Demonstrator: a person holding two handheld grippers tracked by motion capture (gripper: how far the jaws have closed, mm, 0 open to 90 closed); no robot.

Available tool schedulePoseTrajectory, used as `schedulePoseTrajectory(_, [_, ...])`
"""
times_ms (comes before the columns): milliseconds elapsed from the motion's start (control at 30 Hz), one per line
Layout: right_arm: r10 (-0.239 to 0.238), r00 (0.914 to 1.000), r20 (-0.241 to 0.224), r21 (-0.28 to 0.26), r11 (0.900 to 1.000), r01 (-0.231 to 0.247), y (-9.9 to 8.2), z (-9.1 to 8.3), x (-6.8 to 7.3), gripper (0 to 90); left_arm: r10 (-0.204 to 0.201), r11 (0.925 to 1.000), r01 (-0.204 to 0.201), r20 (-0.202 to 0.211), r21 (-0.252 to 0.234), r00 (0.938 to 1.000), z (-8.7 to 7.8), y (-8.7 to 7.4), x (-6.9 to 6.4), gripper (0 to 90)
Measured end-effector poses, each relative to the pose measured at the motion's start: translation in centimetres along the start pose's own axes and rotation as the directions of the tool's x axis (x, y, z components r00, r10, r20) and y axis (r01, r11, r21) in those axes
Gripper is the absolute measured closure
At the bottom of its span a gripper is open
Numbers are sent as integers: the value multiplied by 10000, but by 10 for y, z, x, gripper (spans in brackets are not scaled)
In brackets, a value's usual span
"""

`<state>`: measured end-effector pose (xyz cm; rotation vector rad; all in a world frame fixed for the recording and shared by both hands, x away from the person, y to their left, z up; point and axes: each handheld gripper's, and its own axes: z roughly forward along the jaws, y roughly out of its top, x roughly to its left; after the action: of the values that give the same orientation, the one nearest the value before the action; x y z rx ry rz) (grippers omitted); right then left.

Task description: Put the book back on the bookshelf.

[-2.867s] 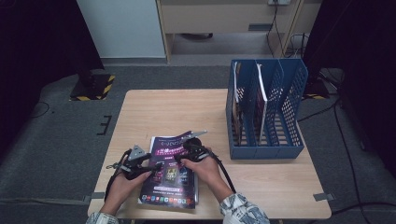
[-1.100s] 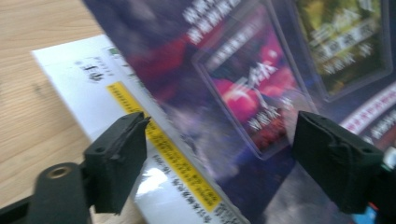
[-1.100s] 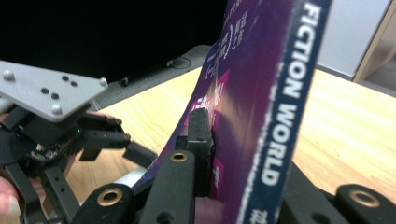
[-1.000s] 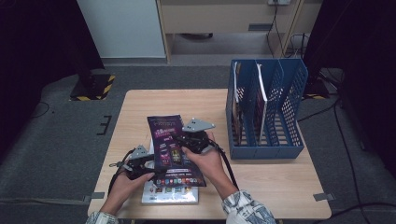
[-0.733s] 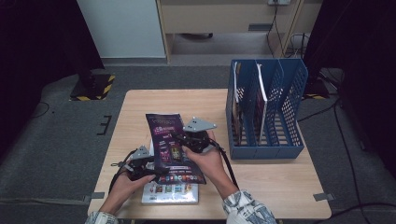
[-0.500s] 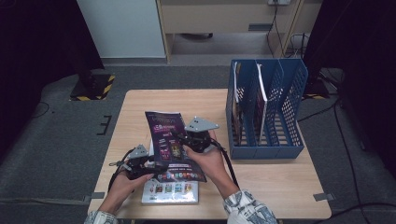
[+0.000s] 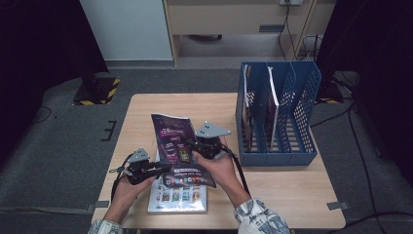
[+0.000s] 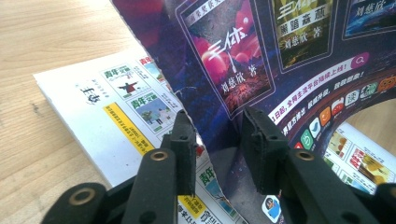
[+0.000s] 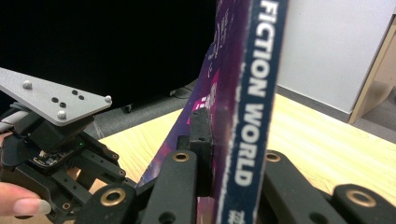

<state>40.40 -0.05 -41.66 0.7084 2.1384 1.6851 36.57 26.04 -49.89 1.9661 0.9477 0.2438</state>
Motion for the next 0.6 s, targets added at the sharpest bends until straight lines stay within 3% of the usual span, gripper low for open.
schedulePoseTrajectory(333, [18,10000,46,187,9998,-19,-1,-5,-7,818,102,9998,-110,-387,-188,9992,-4,4,-2,725])
schedulePoseTrajectory(600, [-270,9995,-153,282,9992,274,0,-5,-7,755,298,9993,-308,-485,-190,9984,-5,4,-4,724])
